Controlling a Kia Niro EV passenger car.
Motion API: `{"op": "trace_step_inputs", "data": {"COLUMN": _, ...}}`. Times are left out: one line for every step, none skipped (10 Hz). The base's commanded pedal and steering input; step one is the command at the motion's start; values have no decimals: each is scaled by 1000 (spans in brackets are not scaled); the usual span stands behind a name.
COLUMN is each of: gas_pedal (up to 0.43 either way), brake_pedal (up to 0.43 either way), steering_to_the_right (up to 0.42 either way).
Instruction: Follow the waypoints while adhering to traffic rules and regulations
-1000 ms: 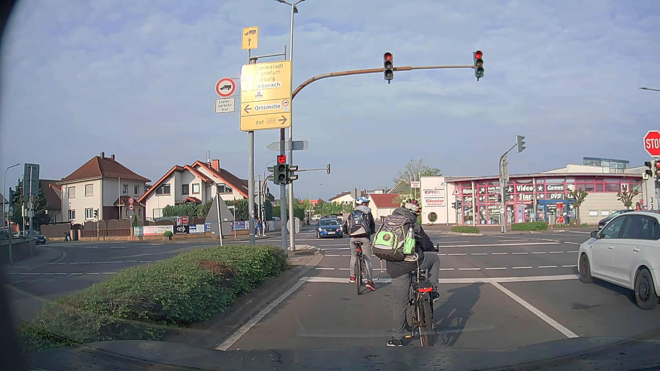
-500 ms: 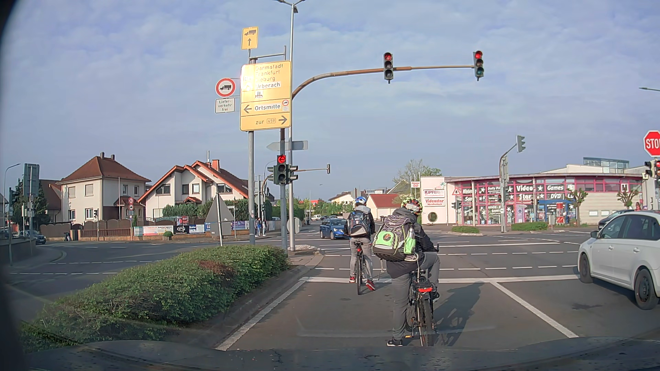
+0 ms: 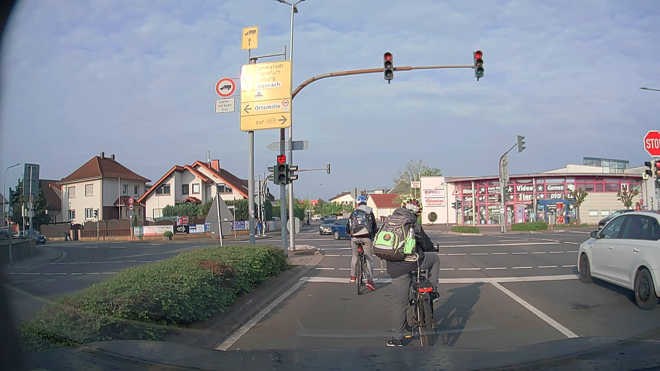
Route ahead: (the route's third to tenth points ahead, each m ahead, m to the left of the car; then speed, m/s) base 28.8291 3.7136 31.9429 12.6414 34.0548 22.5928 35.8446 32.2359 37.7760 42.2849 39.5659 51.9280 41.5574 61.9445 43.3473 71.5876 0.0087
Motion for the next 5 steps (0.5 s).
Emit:
{"op": "trace_step_inputs", "data": {"gas_pedal": 0, "brake_pedal": 317, "steering_to_the_right": 64}}
{"op": "trace_step_inputs", "data": {"gas_pedal": 0, "brake_pedal": 311, "steering_to_the_right": 64}}
{"op": "trace_step_inputs", "data": {"gas_pedal": 0, "brake_pedal": 311, "steering_to_the_right": 64}}
{"op": "trace_step_inputs", "data": {"gas_pedal": 0, "brake_pedal": 311, "steering_to_the_right": 64}}
{"op": "trace_step_inputs", "data": {"gas_pedal": 0, "brake_pedal": 311, "steering_to_the_right": 64}}
